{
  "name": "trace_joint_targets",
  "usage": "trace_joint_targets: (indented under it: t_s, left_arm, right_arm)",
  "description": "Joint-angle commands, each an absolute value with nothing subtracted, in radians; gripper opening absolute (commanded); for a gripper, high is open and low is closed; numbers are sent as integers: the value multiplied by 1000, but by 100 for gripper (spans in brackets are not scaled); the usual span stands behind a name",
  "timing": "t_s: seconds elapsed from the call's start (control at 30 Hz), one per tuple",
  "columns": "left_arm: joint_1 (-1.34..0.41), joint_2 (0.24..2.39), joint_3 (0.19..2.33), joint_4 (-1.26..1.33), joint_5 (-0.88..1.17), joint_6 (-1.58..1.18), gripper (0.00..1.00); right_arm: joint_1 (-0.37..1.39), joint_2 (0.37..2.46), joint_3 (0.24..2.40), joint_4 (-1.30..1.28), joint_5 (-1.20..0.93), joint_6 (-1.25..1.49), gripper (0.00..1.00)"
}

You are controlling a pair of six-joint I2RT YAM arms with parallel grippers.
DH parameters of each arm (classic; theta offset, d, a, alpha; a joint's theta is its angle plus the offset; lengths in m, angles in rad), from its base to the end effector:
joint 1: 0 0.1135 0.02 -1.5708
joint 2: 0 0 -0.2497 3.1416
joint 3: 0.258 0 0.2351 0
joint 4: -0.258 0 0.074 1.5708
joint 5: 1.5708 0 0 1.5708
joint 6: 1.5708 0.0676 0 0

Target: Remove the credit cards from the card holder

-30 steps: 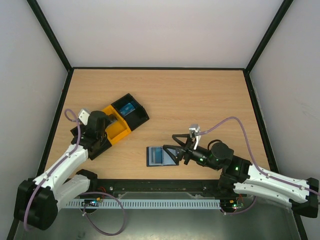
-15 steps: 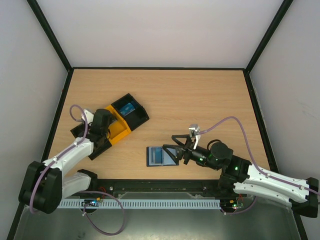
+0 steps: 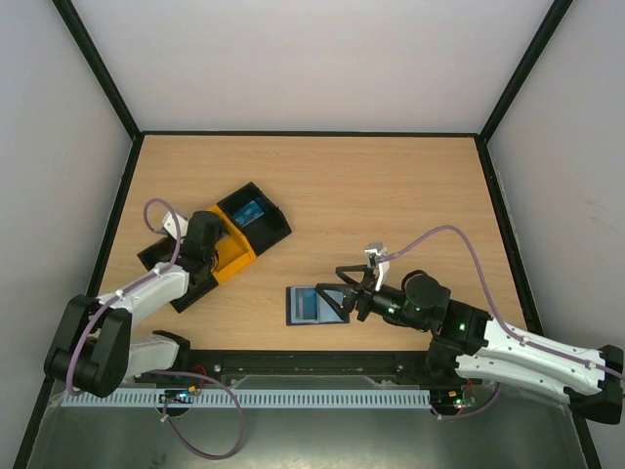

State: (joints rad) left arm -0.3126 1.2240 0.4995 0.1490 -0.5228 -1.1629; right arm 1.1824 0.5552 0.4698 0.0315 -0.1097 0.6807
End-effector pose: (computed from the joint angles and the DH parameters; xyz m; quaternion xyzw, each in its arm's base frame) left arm 0.2543 -0.0467 0.1704 -0.4625 0.7224 -0.1421 0.4940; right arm 0.0615 0.1698 0.2779 -0.2164 0.6928 0.5749 0.3778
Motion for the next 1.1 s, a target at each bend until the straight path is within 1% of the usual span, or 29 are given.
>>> trace_joint_targets:
  t_s: [0.0,0.23,0.4,0.43,0.5,0.63,0.8,0.97,1.07]
  left_arm:
    - [-306,1262,478,229,-572,-1126,3]
    - [-307,1350,480,279,-584,-1105,3]
    - [-308,1371,475,302,-585,-1081,3]
    - [-308,1369,473,301,-588,-1079,4]
    - [-307,1365,474,298,-592,-1073,11]
    - [-307,1349,485,278,-592,-1061,18]
    - [-307,1328,519,200,-598,-1063,25]
    - [-309,1332,561,118,-606,-1075,29]
    - [-311,1322,563,109,-600,-1074,35]
  right_arm:
    - [1186,537,522,-9,-107,675,98]
    - [1186,531,522,-33,-98,673,98]
    - [1186,525,514,-35,-94,673,98]
    - [1186,526,514,-37,-94,671,98]
    - [1186,526,511,-41,-90,667,98]
    - [1186,523,509,-46,-84,665,98]
    - [1186,515,499,-41,-81,671,98]
    - [1186,508,491,-40,-77,673,98]
    - [1186,503,486,-37,-75,673,98]
